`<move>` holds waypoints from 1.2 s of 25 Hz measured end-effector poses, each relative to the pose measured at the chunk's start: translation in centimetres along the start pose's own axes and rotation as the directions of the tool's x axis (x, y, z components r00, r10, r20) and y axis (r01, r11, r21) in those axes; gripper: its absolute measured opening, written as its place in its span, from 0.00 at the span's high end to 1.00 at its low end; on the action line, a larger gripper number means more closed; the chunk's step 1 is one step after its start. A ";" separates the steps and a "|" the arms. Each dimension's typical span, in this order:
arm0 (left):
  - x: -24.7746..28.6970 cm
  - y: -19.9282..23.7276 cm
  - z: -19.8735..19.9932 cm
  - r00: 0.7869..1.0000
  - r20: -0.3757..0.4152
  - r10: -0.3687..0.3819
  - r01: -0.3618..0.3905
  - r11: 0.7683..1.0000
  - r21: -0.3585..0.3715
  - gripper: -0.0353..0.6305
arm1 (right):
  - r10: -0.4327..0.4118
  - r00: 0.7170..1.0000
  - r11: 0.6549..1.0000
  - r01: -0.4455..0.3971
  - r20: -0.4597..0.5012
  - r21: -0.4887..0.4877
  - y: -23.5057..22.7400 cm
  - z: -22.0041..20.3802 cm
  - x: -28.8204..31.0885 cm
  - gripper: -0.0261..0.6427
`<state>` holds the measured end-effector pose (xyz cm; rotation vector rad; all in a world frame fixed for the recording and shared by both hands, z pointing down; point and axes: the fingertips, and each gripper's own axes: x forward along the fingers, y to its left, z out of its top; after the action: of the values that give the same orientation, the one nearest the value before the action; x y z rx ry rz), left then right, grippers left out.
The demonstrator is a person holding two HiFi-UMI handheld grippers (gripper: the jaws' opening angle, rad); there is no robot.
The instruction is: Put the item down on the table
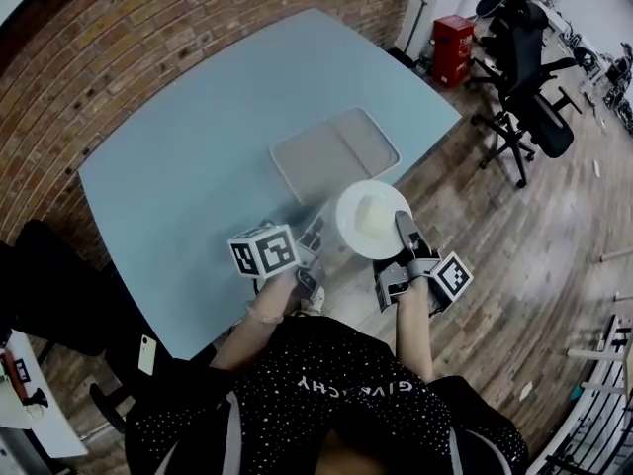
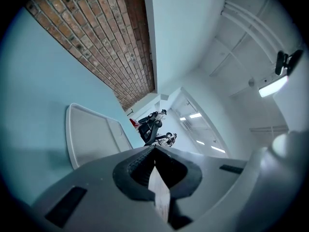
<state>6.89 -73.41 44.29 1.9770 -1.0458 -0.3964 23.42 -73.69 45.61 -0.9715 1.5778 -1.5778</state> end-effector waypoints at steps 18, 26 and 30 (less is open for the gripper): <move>6.0 16.0 8.5 0.967 0.093 0.237 -0.237 0.971 -0.002 0.93 | -0.200 0.951 0.949 0.127 -0.237 -0.290 -8.2 0.3 23.0 0.91; 4.1 18.9 7.9 0.935 0.140 0.325 -0.314 0.944 -0.097 0.93 | -0.272 0.882 0.920 0.122 -0.385 -0.372 -10.8 -4.3 28.3 0.91; 3.9 18.7 7.8 0.932 0.154 0.328 -0.314 0.943 -0.108 0.93 | -0.321 0.865 0.882 0.125 -0.385 -0.455 -11.4 -4.8 29.0 0.91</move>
<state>-5.36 -86.20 54.98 1.6827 -1.4140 -0.4245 5.68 -96.58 58.05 -1.1004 2.2687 -1.7562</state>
